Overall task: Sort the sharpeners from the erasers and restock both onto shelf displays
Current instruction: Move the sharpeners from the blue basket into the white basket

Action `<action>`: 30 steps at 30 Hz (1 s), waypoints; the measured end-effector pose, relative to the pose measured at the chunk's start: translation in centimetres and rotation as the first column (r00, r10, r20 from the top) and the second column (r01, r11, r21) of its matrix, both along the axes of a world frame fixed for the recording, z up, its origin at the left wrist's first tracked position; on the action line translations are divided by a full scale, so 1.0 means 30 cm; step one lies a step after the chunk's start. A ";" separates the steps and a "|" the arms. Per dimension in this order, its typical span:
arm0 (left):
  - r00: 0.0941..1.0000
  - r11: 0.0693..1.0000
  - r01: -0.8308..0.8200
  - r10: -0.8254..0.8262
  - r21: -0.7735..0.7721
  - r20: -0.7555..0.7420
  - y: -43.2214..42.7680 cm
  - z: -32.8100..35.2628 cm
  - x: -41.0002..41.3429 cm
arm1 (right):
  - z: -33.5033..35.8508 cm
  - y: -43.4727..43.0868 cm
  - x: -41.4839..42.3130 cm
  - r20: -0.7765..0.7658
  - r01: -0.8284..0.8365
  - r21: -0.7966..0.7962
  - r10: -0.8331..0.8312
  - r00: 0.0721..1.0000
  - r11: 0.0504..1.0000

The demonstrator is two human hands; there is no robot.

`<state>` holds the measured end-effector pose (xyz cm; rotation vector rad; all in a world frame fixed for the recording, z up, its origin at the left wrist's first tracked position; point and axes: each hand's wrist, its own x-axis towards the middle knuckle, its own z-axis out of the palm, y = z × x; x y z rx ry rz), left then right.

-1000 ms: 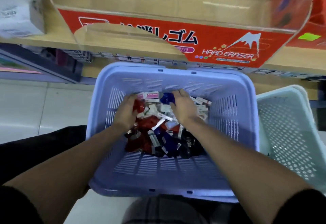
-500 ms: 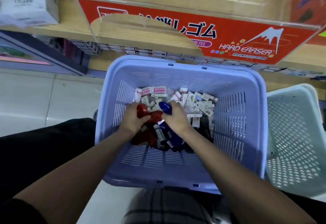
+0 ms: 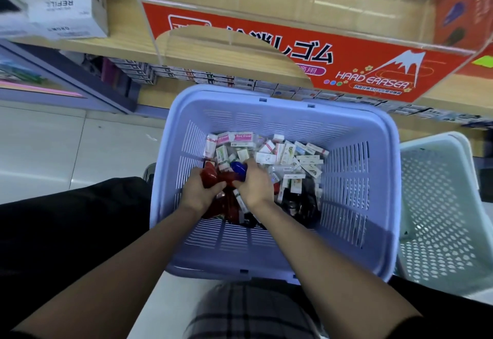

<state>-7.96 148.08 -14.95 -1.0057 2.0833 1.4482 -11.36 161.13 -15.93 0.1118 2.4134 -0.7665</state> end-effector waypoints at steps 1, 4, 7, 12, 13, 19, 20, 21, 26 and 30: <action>1.000 1.000 0.021 -0.020 -0.009 0.003 0.001 0.005 0.001 | -0.007 0.001 0.001 0.028 0.013 -0.029 -0.012 1.000 0.999; 0.995 0.995 0.095 -0.095 -0.004 -0.019 0.015 0.055 -0.004 | 0.017 0.041 -0.002 0.141 0.108 -0.169 -0.084 0.986 0.980; 0.977 0.980 0.195 -0.192 0.033 -0.090 0.067 0.157 -0.028 | 0.106 0.134 -0.003 0.235 0.280 -0.328 -0.209 0.949 0.902; 0.891 0.916 0.397 -0.371 0.053 -0.261 0.258 0.361 -0.074 | 0.315 0.359 0.066 0.163 0.500 -0.459 -0.484 0.860 0.734; 0.897 0.911 0.397 -0.360 0.112 -0.258 0.310 0.391 -0.082 | 0.360 0.418 0.088 0.140 0.541 -0.488 -0.550 0.823 0.685; 0.825 0.839 0.503 -0.394 0.208 -0.406 0.652 0.503 -0.106 | 0.543 0.817 0.218 0.092 0.720 -0.581 -0.849 0.520 0.378; 0.784 0.803 0.560 -0.433 0.204 -0.445 0.714 0.512 -0.111 | 0.547 0.878 0.232 0.089 0.747 -0.583 -0.889 0.449 0.319; 0.738 0.761 0.620 -0.480 0.193 -0.474 0.780 0.518 -0.117 | 0.548 0.934 0.241 0.094 0.774 -0.576 -0.919 0.382 0.263; 0.754 0.699 0.653 -0.561 0.291 -0.343 1.094 0.401 -0.142 | 0.363 1.133 0.271 0.180 0.918 -0.397 -0.979 0.101 0.022; 0.853 0.819 0.496 -0.522 0.289 0.016 1.206 0.176 -0.158 | 0.138 1.161 0.297 0.286 0.983 -0.181 -0.958 0.016 -0.038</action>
